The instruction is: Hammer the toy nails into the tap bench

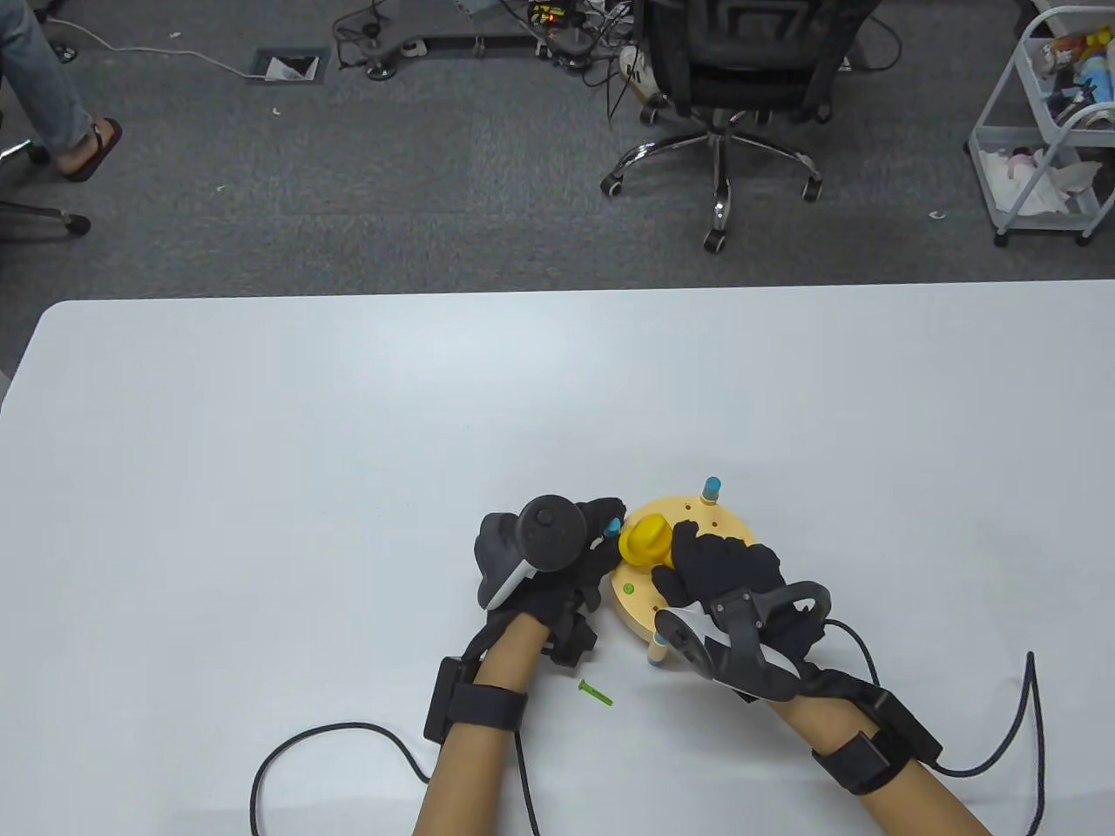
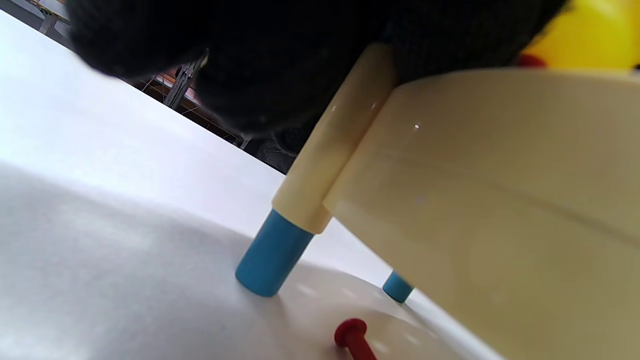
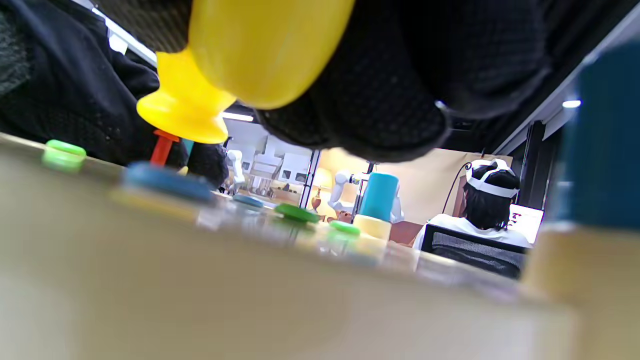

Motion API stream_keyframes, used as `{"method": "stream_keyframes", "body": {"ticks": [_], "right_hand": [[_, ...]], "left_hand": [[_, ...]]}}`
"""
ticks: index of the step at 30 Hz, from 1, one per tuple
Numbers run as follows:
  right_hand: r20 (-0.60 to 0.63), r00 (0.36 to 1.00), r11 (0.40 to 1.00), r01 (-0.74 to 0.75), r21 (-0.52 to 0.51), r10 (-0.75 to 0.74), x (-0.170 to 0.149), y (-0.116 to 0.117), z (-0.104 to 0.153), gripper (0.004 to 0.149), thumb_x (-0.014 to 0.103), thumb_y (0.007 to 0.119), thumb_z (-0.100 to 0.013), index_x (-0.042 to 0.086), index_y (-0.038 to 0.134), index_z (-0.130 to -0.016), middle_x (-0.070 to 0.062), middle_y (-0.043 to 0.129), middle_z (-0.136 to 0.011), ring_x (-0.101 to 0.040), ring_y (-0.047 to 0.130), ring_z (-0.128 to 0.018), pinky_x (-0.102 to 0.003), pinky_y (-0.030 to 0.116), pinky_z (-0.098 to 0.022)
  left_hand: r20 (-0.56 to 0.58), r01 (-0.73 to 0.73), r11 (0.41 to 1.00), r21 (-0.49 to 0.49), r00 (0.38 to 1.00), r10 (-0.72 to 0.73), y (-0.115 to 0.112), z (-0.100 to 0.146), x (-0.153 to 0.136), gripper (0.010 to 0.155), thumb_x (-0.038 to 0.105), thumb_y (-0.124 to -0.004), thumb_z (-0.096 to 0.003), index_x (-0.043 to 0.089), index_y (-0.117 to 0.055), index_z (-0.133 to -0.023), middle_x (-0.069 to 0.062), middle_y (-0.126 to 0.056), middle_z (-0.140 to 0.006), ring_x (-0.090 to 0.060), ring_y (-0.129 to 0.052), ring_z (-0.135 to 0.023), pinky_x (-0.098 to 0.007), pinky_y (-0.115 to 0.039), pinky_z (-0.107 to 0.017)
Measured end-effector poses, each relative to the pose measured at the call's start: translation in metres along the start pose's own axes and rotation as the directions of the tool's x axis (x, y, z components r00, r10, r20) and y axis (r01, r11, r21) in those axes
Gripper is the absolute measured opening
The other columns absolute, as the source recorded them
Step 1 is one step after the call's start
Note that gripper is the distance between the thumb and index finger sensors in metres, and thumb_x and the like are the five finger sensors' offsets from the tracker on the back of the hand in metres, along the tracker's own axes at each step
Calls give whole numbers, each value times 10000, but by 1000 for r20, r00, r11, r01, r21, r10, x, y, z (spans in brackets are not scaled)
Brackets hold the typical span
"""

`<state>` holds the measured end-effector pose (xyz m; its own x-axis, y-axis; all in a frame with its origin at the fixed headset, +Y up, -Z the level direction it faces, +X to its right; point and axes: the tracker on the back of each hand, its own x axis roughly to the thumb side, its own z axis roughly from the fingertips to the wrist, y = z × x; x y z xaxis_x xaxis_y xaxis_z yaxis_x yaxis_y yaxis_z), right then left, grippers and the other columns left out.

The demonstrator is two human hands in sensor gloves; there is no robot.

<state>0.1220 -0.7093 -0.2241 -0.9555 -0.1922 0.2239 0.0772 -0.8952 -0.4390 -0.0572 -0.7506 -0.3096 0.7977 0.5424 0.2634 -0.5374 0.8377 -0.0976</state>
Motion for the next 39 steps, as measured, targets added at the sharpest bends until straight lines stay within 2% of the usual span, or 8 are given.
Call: {"method": "stream_keyframes", "body": {"ticks": [16,26,30,31,32,33,34,39], "right_hand": [[-7,999,999,-42,-12,42,3,-1,0,660,539,585,-436,99,775,-889,-37,966,-578,-173,998,-376,-375,856,-385],[0,999,999,-33,-7,33,4,-7,-2,660,545,585,-434,109,772,-893,-33,962,-584,-171,996,-384,-373,855,-393],[-31,996,983,74,-171,-80,2,-32,-4,662,535,588,-434,92,763,-895,-43,957,-586,-183,989,-385,-382,846,-396],[-7,995,986,96,-140,-98,5,-29,-6,659,520,621,-428,72,793,-879,-71,971,-566,-210,990,-362,-403,842,-381],[58,998,995,18,98,-23,15,-9,-11,655,484,684,-420,20,858,-849,-129,1006,-519,-263,1004,-311,-444,847,-339],[51,985,935,-170,313,162,19,1,-13,669,513,588,-435,42,776,-871,-63,976,-542,-193,997,-324,-384,856,-349],[-13,954,904,-278,326,298,15,-5,-8,667,570,524,-417,160,723,-904,32,954,-593,-113,996,-384,-318,868,-421],[19,998,998,-56,-34,56,3,-22,-9,659,537,612,-423,86,788,-870,-50,972,-550,-186,992,-345,-386,850,-373]], "left_hand": [[-23,-250,906,-341,966,258,-13,-6,-13,663,358,-692,-449,149,-431,-1022,-215,-640,-989,-314,-879,-628,-395,-778,-460],[-27,-281,911,-301,958,286,-11,-4,-22,625,372,-694,-436,184,-526,-1007,-160,-714,-984,-309,-910,-643,-397,-785,-446],[-8,-246,934,-258,968,253,-11,-3,-22,614,378,-720,-417,209,-571,-987,-132,-763,-958,-289,-924,-592,-383,-787,-404],[-6,-245,938,-246,968,251,-11,-3,-22,611,377,-725,-413,211,-582,-983,-132,-773,-953,-287,-929,-578,-383,-788,-395],[-7,-240,940,-244,969,246,-12,-3,-22,609,380,-727,-411,216,-587,-980,-127,-778,-950,-285,-929,-571,-384,-787,-391],[-8,-234,942,-241,971,239,-11,-3,-23,617,375,-739,-398,218,-591,-976,-120,-783,-947,-282,-933,-564,-387,-789,-386],[-11,-223,944,-242,974,228,-11,-2,-23,607,388,-729,-404,231,-597,-975,-105,-790,-948,-280,-936,-558,-383,-791,-385],[-3,-220,946,-240,974,226,-11,-3,-21,605,380,-727,-403,224,-598,-973,-114,-793,-942,-279,-938,-549,-384,-793,-379]]}}
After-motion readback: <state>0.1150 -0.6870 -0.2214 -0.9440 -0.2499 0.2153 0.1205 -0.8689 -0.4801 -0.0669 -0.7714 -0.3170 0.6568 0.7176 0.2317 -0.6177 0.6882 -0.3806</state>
